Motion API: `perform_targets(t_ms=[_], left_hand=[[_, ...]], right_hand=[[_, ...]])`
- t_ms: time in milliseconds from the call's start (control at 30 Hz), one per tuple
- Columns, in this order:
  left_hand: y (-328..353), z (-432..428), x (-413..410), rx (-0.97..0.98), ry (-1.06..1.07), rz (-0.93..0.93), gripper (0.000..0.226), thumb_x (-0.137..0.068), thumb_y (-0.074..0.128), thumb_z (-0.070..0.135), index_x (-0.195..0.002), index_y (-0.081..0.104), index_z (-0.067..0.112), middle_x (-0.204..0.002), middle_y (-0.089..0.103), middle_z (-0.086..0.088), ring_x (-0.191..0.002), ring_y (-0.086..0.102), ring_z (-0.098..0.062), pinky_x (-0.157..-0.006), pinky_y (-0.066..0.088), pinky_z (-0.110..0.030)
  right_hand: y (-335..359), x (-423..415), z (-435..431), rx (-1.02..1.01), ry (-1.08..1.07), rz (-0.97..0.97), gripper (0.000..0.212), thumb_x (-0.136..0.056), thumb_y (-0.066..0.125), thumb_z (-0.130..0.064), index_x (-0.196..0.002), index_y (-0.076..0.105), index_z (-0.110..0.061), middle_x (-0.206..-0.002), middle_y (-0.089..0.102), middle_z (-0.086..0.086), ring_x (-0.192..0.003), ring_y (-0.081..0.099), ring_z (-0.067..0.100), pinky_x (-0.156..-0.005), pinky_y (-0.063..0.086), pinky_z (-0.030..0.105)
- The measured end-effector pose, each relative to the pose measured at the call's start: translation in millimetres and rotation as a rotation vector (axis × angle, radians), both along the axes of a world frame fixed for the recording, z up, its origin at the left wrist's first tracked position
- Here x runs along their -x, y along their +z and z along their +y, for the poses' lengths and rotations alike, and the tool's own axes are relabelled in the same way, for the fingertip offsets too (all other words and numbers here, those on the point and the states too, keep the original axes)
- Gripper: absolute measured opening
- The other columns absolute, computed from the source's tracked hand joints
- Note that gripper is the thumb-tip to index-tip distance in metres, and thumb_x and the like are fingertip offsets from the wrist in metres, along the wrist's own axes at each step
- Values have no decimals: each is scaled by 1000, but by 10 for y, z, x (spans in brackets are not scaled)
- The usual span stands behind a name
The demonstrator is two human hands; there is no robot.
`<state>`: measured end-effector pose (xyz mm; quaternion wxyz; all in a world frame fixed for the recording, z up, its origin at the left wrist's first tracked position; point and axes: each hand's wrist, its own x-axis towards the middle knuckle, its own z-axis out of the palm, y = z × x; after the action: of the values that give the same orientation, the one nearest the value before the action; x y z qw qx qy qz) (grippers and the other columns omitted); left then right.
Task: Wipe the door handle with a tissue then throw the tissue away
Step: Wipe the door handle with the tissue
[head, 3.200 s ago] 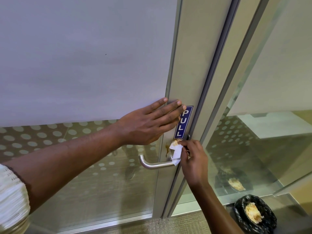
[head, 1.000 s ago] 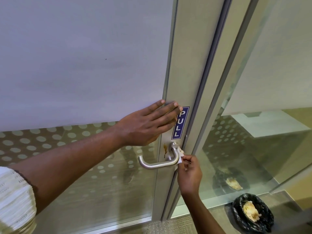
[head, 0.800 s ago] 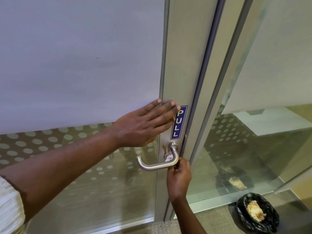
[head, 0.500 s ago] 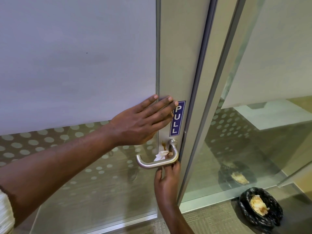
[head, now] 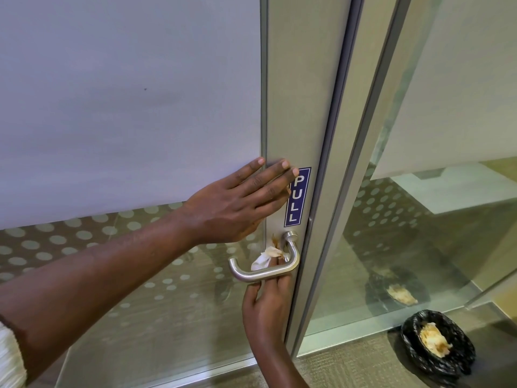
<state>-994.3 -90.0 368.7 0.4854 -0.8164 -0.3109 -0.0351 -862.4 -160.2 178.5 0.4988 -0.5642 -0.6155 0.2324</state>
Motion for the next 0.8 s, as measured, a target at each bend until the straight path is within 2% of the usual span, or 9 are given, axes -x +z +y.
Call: perform_targets(t_ms=[67,133,200,333,500,567,667,733,800], left_hand=[[-3,2,6,4,-2,-2,69,-105,49,36,-163,26,7,-172,12,-21,-160,9,-37,-131,1,-51],[-9,4,13,9,-5,-7,68,-106,47,35,-164,25,7,-172,11,-21,-160,8,-37,-131,0,-51],[-12,11,16,14,-10,-6,67,-107,46,34,-164,24,6,-172,11,-21,-160,7,-38,-131,-1,-51],[-1,14,15,14,-17,-9,66,-107,46,33,-163,26,6,-172,13,-22,-160,8,-37,-131,0,-51],[3,3,14,25,-26,-13,64,-109,41,34,-163,24,6,-172,15,-22,-160,11,-37,-131,-1,-50],[4,1,14,21,-24,-14,67,-106,47,34,-163,25,6,-172,15,-21,-160,11,-37,-131,1,-50],[5,-2,12,20,-27,-16,68,-105,50,33,-163,26,6,-171,15,-22,-160,11,-37,-131,0,-50],[4,2,16,19,-28,-14,68,-105,50,33,-163,25,6,-171,14,-22,-160,10,-38,-131,-2,-50],[-1,6,17,17,-25,-12,68,-106,49,33,-163,24,6,-172,13,-22,-160,10,-38,-131,-2,-50]], right_hand=[[-47,-14,-10,-61,58,-84,70,-88,57,-8,-154,33,-7,-162,24,13,-144,34,15,-110,24,5],[-161,-32,-39,-82,118,-180,78,-89,52,-14,-159,16,-11,-166,12,12,-152,20,21,-118,26,22],[-283,-35,-44,-95,161,-281,77,-92,50,-19,-159,12,-9,-167,6,11,-154,11,28,-121,25,40],[-226,21,138,-163,192,-337,84,-93,49,-29,-159,0,-11,-167,-12,7,-154,-5,32,-124,5,41],[-112,91,360,-237,123,-397,73,-101,29,-49,-156,15,-5,-163,13,20,-152,8,41,-124,6,48],[-282,41,321,-250,122,-423,72,-101,36,-43,-156,16,-1,-163,17,23,-152,11,41,-125,5,44],[-548,-48,137,-192,117,-557,64,-94,51,-35,-147,35,-2,-151,41,21,-144,33,38,-121,17,47],[-613,-69,40,-122,113,-588,61,-93,52,-35,-144,43,-3,-144,51,20,-142,36,33,-118,20,50],[-563,-62,20,-106,116,-564,62,-95,50,-39,-145,43,-4,-146,50,18,-144,36,33,-119,19,51]])
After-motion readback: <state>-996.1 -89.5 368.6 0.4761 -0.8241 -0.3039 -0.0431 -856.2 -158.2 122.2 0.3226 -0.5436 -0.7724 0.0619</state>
